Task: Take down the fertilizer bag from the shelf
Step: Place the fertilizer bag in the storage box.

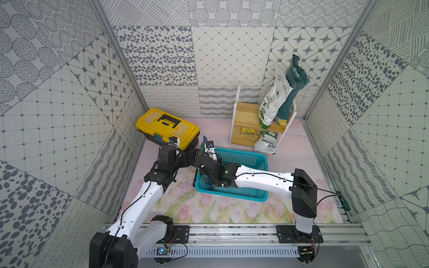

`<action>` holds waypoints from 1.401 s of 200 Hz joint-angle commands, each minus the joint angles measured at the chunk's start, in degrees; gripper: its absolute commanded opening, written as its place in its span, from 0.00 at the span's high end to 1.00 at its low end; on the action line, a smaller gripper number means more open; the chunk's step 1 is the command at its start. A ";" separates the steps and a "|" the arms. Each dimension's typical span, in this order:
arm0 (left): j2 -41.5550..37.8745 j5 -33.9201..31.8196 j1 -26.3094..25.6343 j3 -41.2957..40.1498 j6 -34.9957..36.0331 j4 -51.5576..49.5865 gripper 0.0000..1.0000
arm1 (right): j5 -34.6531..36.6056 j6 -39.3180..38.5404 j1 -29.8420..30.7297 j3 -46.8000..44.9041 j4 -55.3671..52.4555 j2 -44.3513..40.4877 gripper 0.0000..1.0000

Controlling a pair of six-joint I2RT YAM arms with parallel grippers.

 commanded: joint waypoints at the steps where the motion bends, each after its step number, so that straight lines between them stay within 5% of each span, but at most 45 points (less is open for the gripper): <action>1: -0.47 -1.23 0.31 0.11 -0.69 -0.08 0.00 | -6.73 -1.99 0.61 0.85 6.02 1.60 0.84; 49: -1.09 0.03 0.20 0.25 -1.23 -0.67 0.00 | -13.37 -5.48 0.48 0.46 7.92 -0.04 0.31; 85: 0.04 0.75 0.14 0.92 -0.65 -2.21 0.00 | -18.92 -4.40 -0.75 -1.87 9.14 -3.32 0.24; 119: -1.49 2.36 0.13 4.58 -0.68 -7.26 0.00 | -31.62 -0.99 -4.47 -4.68 9.04 -6.17 0.19; 147: -4.37 4.97 0.06 8.12 -3.48 -10.95 0.00 | -37.67 -0.78 -6.68 -7.43 10.83 -8.83 0.03; 232: -3.87 14.71 -2.16 22.44 -7.41 -17.38 0.00 | -52.17 3.00 -17.18 -20.14 25.53 -20.13 0.03; 280: -0.90 19.84 -6.63 27.40 -10.83 -18.44 0.05 | -58.08 8.33 -19.22 -22.78 32.81 -18.46 0.03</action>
